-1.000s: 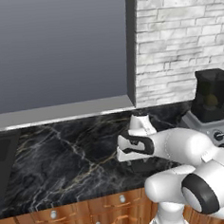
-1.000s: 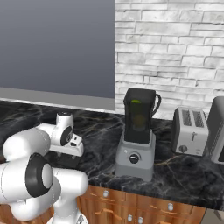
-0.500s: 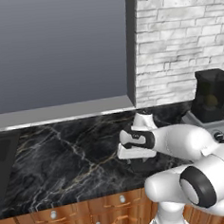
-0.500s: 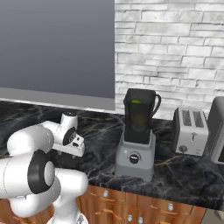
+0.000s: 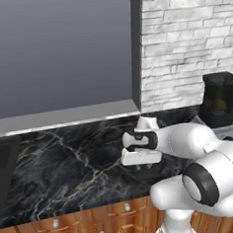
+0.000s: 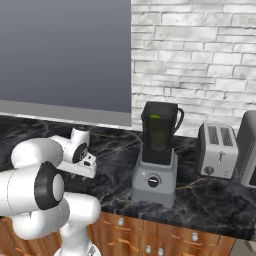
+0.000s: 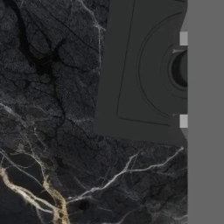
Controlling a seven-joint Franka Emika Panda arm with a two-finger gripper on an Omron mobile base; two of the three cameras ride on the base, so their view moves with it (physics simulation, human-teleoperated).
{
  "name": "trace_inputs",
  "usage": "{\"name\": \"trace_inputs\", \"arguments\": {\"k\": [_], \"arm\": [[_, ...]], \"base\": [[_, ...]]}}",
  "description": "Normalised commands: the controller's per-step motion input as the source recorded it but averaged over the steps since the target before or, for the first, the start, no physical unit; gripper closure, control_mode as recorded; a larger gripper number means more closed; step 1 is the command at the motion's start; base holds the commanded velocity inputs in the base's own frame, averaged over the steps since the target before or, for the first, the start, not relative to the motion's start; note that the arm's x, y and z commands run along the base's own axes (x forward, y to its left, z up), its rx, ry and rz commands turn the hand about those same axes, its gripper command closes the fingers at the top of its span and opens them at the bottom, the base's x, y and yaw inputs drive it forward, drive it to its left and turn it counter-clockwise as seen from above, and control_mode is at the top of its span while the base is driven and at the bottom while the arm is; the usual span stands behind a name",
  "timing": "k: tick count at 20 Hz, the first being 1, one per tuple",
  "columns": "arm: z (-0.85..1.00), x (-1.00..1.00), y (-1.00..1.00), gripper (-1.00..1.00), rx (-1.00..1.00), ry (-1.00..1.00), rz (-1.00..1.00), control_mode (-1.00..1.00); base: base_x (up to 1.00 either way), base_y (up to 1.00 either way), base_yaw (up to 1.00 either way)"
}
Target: Grab the lemon and lime from the fridge, place them in the blender, close the lid, and turn on the blender to create a marinade.
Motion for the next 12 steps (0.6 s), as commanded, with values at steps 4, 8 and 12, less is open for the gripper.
{"name": "trace_inputs", "arguments": {"k": [4,8,12], "arm": [[-0.53,0.00,0.00,1.00,0.05,-0.01,0.08,-1.00],[-0.40,-0.13,-0.10,1.00,0.09,-0.08,0.06,-1.00],[-0.57,-0.13,-0.07,1.00,0.08,-0.10,0.06,-1.00]], "base": [[0.00,0.00,0.00],[0.00,0.00,0.00],[0.00,0.00,0.00]]}}
